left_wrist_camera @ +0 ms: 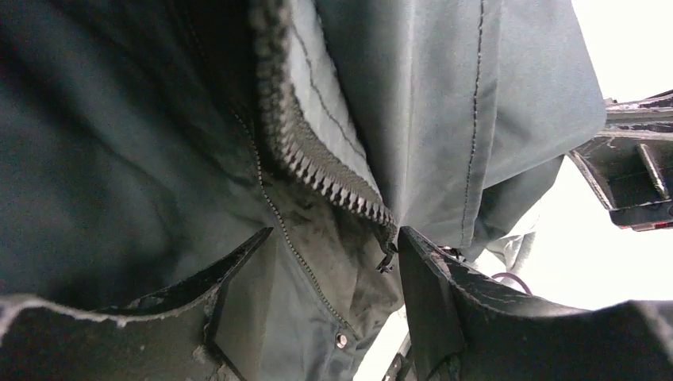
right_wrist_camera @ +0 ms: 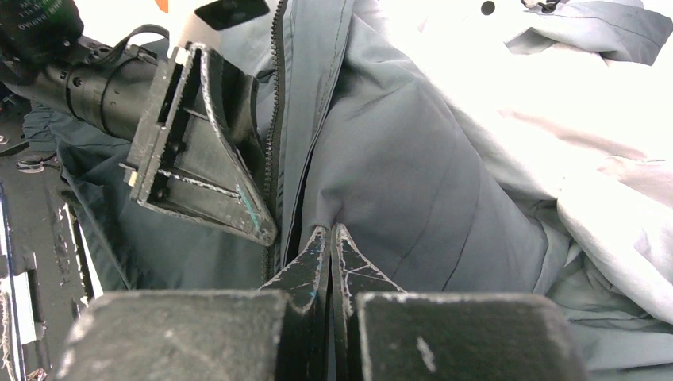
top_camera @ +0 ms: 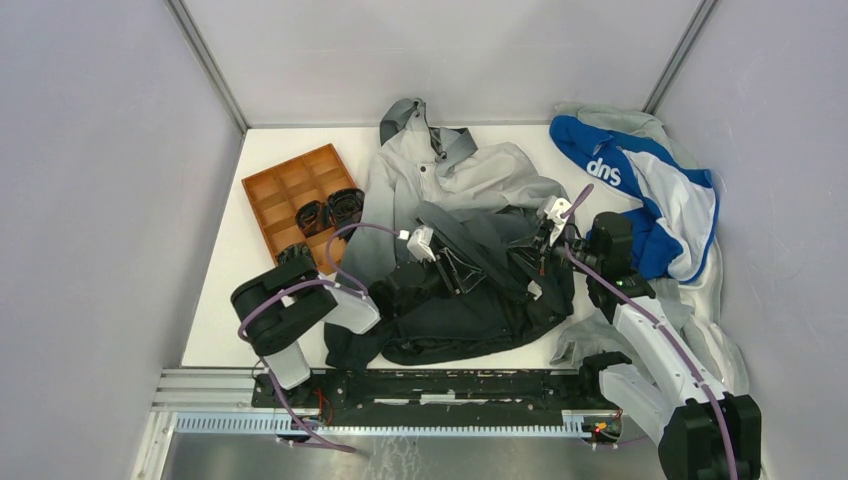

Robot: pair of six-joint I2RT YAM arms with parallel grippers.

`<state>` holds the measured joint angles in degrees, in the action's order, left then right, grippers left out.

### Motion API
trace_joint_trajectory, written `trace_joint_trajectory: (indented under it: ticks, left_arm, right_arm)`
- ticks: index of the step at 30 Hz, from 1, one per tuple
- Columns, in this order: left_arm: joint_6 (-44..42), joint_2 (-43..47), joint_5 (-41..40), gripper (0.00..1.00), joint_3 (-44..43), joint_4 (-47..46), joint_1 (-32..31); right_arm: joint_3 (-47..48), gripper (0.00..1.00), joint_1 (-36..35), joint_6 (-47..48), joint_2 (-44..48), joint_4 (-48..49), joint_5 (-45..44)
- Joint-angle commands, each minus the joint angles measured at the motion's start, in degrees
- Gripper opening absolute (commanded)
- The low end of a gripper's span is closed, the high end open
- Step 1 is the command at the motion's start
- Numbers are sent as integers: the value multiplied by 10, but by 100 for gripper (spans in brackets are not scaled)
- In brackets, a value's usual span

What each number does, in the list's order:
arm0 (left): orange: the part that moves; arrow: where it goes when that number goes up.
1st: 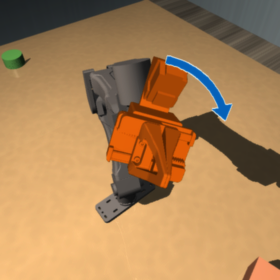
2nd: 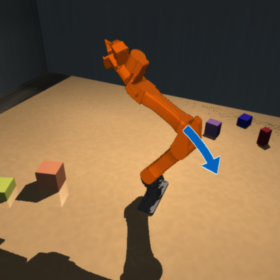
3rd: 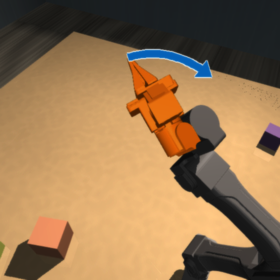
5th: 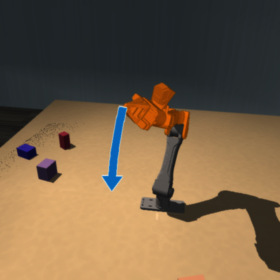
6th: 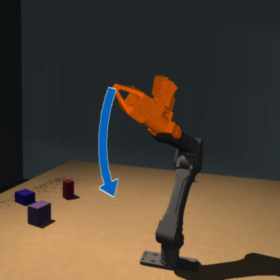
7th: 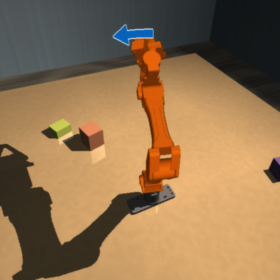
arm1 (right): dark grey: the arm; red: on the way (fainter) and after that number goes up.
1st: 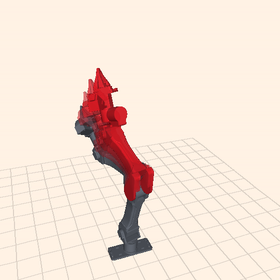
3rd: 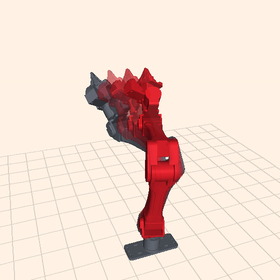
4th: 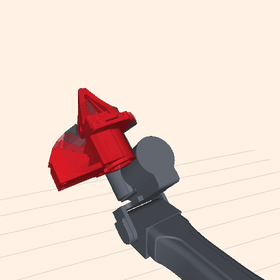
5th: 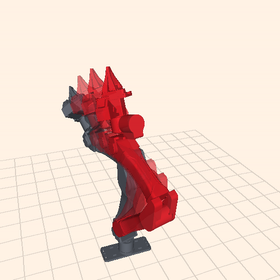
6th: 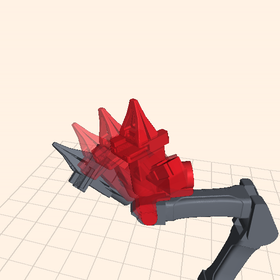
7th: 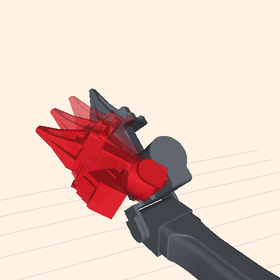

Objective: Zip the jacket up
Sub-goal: Adjust the jacket at the center of the board.

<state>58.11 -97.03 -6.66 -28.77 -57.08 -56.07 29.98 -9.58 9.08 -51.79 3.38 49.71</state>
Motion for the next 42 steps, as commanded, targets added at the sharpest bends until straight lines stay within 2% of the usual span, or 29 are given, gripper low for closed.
trace_joint_trajectory:
  ticks: [1, 7, 8, 11, 12, 14, 18, 21, 25, 29, 32, 36, 39, 42]
  left_arm:
    - [-7, -31, 18, 63, -39, -83, -4]
    - [-24, -81, 76, 43, -63, -141, -2]
    - [-24, -88, 87, 37, -62, -157, -1]
    - [-25, -102, 130, 4, -61, -187, 15]
    - [-29, -100, 142, 2, -57, -197, 22]
    - [-56, -80, 164, 2, -38, -206, 39]
    - [-112, -30, 265, 2, -15, -216, 94]
    - [-106, -3, 379, 2, -30, -229, 146]
    - [-75, 13, 509, 2, -87, -195, 178]
    - [0, 8, 575, 2, -128, -216, 193]
    - [58, 3, 584, 2, -149, -231, 198]
    - [115, -8, 587, 2, -171, -260, 197]
    - [155, -17, 582, 2, -181, -292, 198]
    - [208, -27, 587, 2, -194, -331, 199]
  right_arm:
    - [2, 0, 2, -7, 9, 32, 17]
    - [9, 0, 2, 6, 6, 17, 11]
    - [11, 0, 2, 10, 5, 13, 10]
    - [20, 0, 2, 29, 5, -12, -5]
    - [27, 0, 3, 45, 4, -27, -17]
    - [50, 2, 3, 88, 2, -85, -69]
    - [85, 27, 4, 159, -11, -169, -206]
    - [95, 31, 5, 211, -29, -225, -239]
    - [120, 40, 13, 229, -37, -274, -204]
    - [190, 54, 36, 261, -27, -339, -153]
    - [262, 64, 47, 299, -16, -395, -86]
    - [318, 72, 47, 347, -11, -468, 31]
    - [306, 77, 47, 387, -8, -518, 88]
    - [264, 79, 47, 381, 1, -518, 80]
